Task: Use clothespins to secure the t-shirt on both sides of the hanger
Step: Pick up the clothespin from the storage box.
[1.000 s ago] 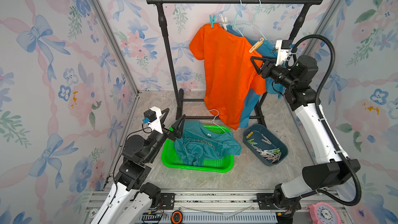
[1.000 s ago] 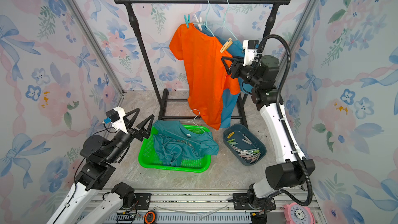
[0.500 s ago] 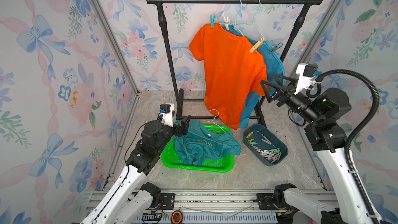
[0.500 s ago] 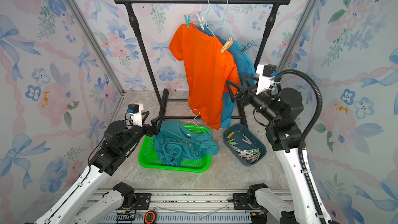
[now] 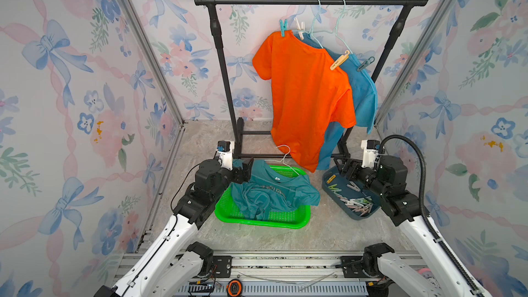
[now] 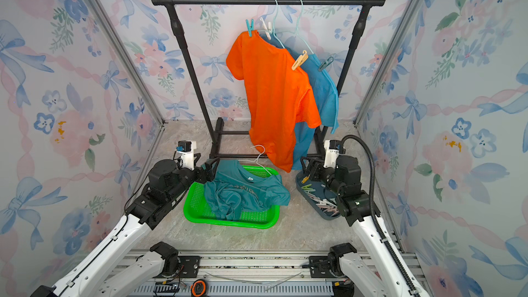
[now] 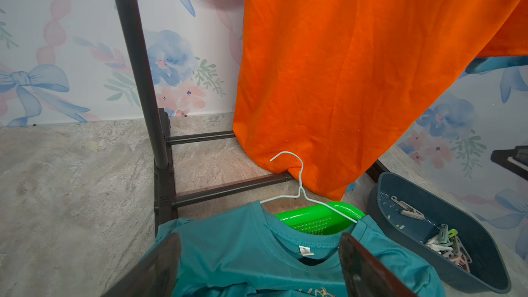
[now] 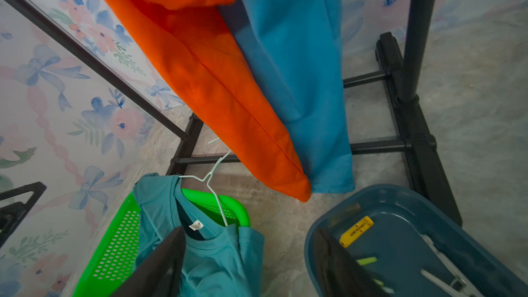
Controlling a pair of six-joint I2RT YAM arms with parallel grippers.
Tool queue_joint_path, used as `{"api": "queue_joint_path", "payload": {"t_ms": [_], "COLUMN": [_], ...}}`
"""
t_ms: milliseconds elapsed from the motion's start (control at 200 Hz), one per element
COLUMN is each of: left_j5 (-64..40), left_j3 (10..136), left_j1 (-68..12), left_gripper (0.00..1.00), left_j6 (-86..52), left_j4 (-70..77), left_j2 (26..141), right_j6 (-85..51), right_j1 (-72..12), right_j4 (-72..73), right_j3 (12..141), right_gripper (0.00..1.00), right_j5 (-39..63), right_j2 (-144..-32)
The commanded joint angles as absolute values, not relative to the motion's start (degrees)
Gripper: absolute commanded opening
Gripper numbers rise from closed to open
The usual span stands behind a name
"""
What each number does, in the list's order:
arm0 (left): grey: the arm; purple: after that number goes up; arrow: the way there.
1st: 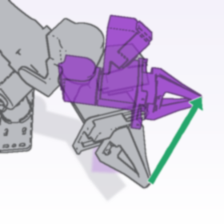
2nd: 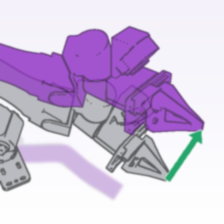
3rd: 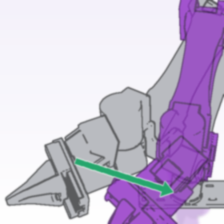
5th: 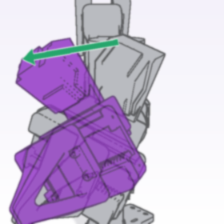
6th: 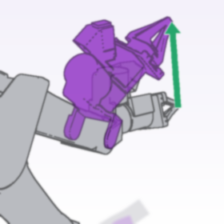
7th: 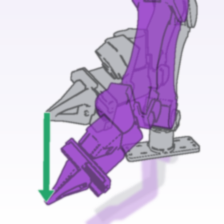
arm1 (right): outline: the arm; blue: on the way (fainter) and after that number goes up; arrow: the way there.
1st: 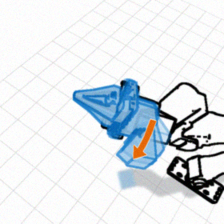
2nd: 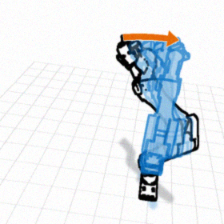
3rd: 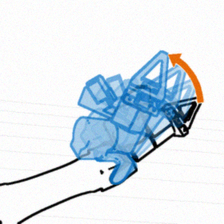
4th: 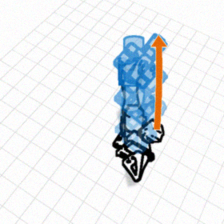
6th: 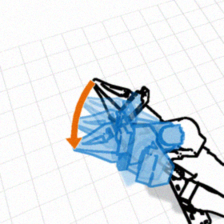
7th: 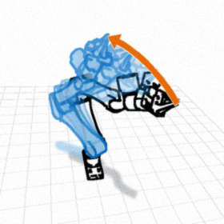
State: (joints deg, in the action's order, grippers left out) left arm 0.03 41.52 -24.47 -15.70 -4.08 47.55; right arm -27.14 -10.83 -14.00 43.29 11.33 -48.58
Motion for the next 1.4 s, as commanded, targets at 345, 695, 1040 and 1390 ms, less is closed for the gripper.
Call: {"api": "queue_joint_path", "payload": {"t_ms": [345,695,1040,1390], "left_j5": [0.4,0.7,-0.4,-0.1], "left_j3": [40.7,40.5,40.5,40.5], "left_j1": [-24.2,-24.2,-24.3,-25.0], "left_gripper": [0.87,0.87,0.87,0.87], "left_j6": [-15.6,-15.3,-15.7,-15.6], "left_j4": [-5.0,-5.4,-5.3,-5.4], "left_j2": [45.8,44.9,45.4,45.4], "right_j6": [-30.4,-26.6,-24.9,-26.9], "right_j1": [-2.3,-3.7,-3.9,-4.6], "right_j4": [-13.0,-15.1,-15.8,-15.9], "right_j3": [43.7,44.9,41.0,42.6], "right_gripper": [0.65,0.45,0.46,0.61], "right_j5": [5.5,-3.8,-8.9,-8.4], "right_j2": [-69.4,-75.5,-77.1,-82.8]}}
